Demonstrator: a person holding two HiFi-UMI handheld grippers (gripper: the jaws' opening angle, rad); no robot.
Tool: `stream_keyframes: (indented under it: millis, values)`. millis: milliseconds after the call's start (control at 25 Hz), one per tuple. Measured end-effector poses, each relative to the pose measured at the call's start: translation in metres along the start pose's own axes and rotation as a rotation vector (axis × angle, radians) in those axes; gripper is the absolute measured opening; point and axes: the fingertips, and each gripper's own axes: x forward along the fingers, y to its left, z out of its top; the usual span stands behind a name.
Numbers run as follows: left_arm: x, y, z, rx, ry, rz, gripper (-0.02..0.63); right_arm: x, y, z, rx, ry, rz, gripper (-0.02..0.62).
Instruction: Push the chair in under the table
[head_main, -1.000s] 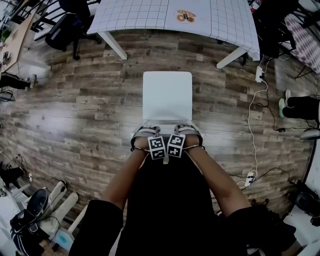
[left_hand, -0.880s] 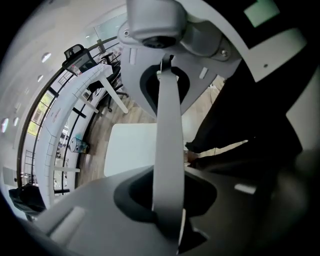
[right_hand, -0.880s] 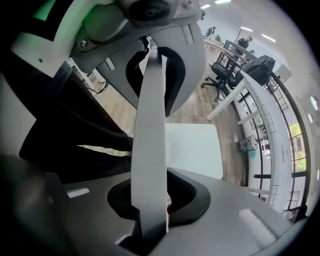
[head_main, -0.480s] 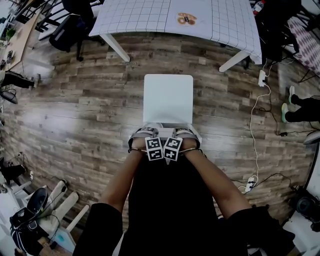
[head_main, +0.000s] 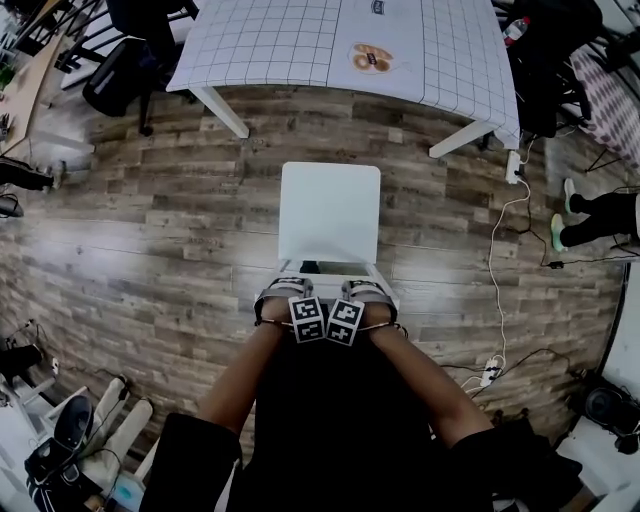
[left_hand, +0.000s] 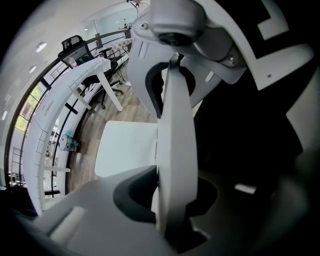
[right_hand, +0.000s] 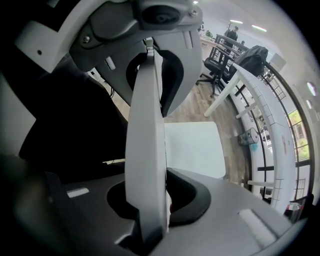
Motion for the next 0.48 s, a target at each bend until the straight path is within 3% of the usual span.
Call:
stream_keyframes:
  millis: [200,320,480]
  values:
    - [0.020,0.006,0.016,-0.005,-0.017,-0.028,0.091,0.017,-0.007,-0.019,0.015,0.001,0.004,0.083]
    - [0.011,0.029,0.010,0.002,-0.025,-0.038,0.092,0.010,-0.029,-0.009,0.030,0.006,0.003,0.083]
    - [0.014,0.054,0.005,0.066,-0.012,-0.006,0.092,0.016,-0.052,-0.003,0.048,0.006,0.002,0.084]
